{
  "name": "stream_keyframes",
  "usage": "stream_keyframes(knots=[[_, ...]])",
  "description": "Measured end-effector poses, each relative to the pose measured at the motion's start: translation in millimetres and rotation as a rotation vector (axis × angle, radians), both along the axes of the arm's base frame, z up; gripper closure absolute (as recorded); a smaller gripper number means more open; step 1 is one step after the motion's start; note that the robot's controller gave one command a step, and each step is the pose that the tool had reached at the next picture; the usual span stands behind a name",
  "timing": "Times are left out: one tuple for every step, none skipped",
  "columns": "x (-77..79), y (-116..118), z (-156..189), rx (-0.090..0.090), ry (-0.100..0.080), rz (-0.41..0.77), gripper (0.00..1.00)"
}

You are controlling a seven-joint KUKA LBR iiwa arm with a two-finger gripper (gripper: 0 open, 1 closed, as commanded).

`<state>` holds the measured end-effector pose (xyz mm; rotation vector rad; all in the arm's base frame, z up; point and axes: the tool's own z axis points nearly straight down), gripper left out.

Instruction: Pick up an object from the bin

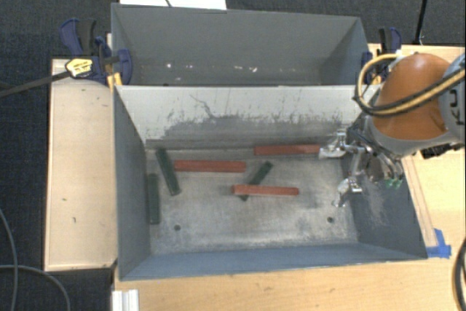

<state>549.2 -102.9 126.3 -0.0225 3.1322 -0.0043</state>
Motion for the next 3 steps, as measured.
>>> stream_keyframes(knots=[[10.3, 19.6, -32.3, 0.004, 0.01, 0.123, 0.0], [14.7, 21.5, -34.5, 0.002, 0.006, 0.165, 0.0], [-18.7, 20.6, -50.7, 0.003, 0.007, 0.185, 0.0]])
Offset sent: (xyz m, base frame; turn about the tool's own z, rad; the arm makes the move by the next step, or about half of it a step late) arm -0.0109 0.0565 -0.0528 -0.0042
